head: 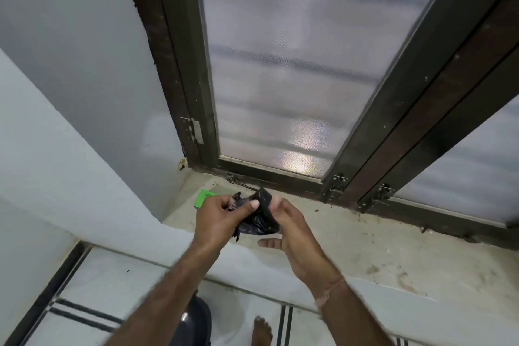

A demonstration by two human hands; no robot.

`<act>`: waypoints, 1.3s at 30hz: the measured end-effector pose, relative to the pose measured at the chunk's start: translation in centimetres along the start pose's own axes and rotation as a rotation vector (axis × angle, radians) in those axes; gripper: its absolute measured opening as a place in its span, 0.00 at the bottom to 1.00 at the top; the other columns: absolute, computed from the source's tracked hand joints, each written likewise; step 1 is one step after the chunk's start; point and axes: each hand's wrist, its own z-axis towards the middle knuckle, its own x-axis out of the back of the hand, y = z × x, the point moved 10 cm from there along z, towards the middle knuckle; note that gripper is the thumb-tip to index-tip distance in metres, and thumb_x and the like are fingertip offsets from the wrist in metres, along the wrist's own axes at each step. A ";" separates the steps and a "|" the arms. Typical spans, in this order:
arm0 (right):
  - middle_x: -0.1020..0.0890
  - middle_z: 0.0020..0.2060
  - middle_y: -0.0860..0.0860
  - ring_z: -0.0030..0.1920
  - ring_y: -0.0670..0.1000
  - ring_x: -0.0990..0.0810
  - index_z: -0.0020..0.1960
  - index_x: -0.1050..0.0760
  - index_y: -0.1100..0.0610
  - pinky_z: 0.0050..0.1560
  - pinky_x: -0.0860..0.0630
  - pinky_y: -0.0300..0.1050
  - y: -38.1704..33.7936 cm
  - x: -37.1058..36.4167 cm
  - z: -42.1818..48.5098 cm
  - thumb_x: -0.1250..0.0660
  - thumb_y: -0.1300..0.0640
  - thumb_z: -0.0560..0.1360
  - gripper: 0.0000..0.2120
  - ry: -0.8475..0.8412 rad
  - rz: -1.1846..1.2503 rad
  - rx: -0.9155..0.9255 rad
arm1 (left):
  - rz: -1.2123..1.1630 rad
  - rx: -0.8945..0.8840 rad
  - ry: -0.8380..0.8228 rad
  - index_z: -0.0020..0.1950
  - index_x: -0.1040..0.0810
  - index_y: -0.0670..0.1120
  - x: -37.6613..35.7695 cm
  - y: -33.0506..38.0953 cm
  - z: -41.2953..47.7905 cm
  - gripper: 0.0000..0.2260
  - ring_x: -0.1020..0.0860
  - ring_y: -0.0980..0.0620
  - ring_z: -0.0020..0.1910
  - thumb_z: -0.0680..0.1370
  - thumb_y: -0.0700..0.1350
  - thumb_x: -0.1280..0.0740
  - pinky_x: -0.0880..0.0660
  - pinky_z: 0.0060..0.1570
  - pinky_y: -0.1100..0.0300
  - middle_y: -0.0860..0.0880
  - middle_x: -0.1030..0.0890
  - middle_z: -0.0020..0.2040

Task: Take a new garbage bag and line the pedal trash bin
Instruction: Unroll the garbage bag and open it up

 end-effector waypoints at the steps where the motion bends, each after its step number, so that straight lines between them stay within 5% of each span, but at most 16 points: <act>1: 0.12 0.52 0.51 0.54 0.51 0.12 0.57 0.18 0.52 0.44 0.17 0.44 -0.1 -0.1 0.0 0.30 0.39 0.78 0.18 -0.002 -0.022 0.004 | -0.005 -0.003 -0.017 0.32 0.24 0.42 0.0 0.0 0.0 0.18 0.24 0.56 0.25 0.70 0.51 0.20 0.30 0.25 0.66 0.52 0.22 0.25; 3: 0.12 0.44 0.50 0.47 0.51 0.13 0.46 0.18 0.51 0.39 0.18 0.41 0.0 0.4 0.2 0.25 0.47 0.76 0.08 0.057 -0.052 0.022 | -0.039 0.010 -0.068 0.38 0.19 0.39 -0.2 -0.3 0.1 0.14 0.18 0.52 0.30 0.72 0.48 0.21 0.25 0.29 0.62 0.46 0.17 0.30; 6: 0.13 0.37 0.50 0.42 0.51 0.15 0.43 0.21 0.53 0.37 0.18 0.41 1.1 1.7 0.8 0.29 0.57 0.80 0.07 0.162 -0.006 -0.036 | -0.113 0.004 -0.138 0.45 0.15 0.42 -0.2 -0.7 0.1 0.05 0.14 0.45 0.41 0.75 0.43 0.24 0.19 0.37 0.58 0.43 0.13 0.40; 11: 0.13 0.51 0.55 0.50 0.54 0.15 0.55 0.23 0.55 0.40 0.17 0.48 2.5 3.2 1.1 0.39 0.62 0.85 0.07 0.265 0.249 -0.134 | -0.401 0.207 -0.108 0.67 0.24 0.47 1.1 -3.7 -0.5 0.19 0.14 0.47 0.50 0.77 0.44 0.27 0.18 0.38 0.55 0.46 0.15 0.58; 15: 0.14 0.60 0.61 0.60 0.62 0.16 0.65 0.23 0.62 0.54 0.17 0.58 2.6 1.7 1.3 0.43 0.53 0.87 0.16 0.242 0.425 -0.139 | -0.544 0.381 -0.249 0.62 0.20 0.41 -0.7 -5.1 -2.0 0.20 0.15 0.47 0.44 0.74 0.49 0.29 0.19 0.36 0.55 0.40 0.13 0.53; 18: 0.13 0.59 0.60 0.62 0.60 0.15 0.67 0.21 0.62 0.63 0.18 0.59 1.4 0.4 1.3 0.38 0.44 0.84 0.23 0.105 0.261 -0.053 | -0.642 0.381 -0.270 0.63 0.20 0.41 -1.1 -4.9 -2.3 0.16 0.15 0.43 0.46 0.78 0.48 0.31 0.17 0.39 0.52 0.37 0.15 0.56; 21: 0.12 0.56 0.57 0.58 0.60 0.14 0.63 0.21 0.62 0.52 0.15 0.48 0.9 -0.5 1.2 0.26 0.56 0.78 0.17 0.075 -0.015 -0.013 | -0.663 0.369 -0.282 0.63 0.21 0.41 -1.2 -4.8 -2.4 0.15 0.15 0.42 0.48 0.81 0.48 0.34 0.18 0.42 0.51 0.37 0.15 0.56; 27: 0.13 0.52 0.54 0.48 0.51 0.15 0.61 0.20 0.59 0.35 0.21 0.33 0.9 0.8 1.5 0.34 0.59 0.84 0.08 0.207 0.035 -0.091 | -0.736 0.377 -0.254 0.64 0.21 0.39 -0.6 -4.8 -2.5 0.19 0.15 0.47 0.43 0.76 0.47 0.29 0.24 0.37 0.58 0.41 0.14 0.53; 31: 0.11 0.48 0.54 0.45 0.52 0.13 0.59 0.17 0.57 0.38 0.20 0.36 0.5 0.5 1.1 0.31 0.49 0.82 0.13 0.112 0.038 -0.114 | -0.680 0.392 -0.249 0.58 0.18 0.40 0.3 -5.3 -2.7 0.17 0.15 0.48 0.37 0.72 0.46 0.26 0.24 0.29 0.61 0.42 0.13 0.46; 36: 0.11 0.40 0.49 0.37 0.47 0.13 0.54 0.16 0.57 0.29 0.23 0.37 1.0 0.4 0.7 0.32 0.50 0.82 0.11 0.111 -0.053 -0.117 | -0.613 0.366 -0.225 0.60 0.20 0.40 1.5 -5.6 -2.3 0.18 0.15 0.43 0.48 0.75 0.48 0.27 0.18 0.44 0.52 0.39 0.14 0.54; 39: 0.15 0.46 0.56 0.42 0.55 0.17 0.60 0.20 0.61 0.30 0.26 0.42 1.0 2.2 1.0 0.37 0.52 0.85 0.14 0.218 -0.014 -0.132 | -0.645 0.362 -0.216 0.65 0.22 0.37 2.5 -6.1 -2.3 0.22 0.16 0.41 0.54 0.74 0.45 0.26 0.19 0.51 0.51 0.36 0.17 0.61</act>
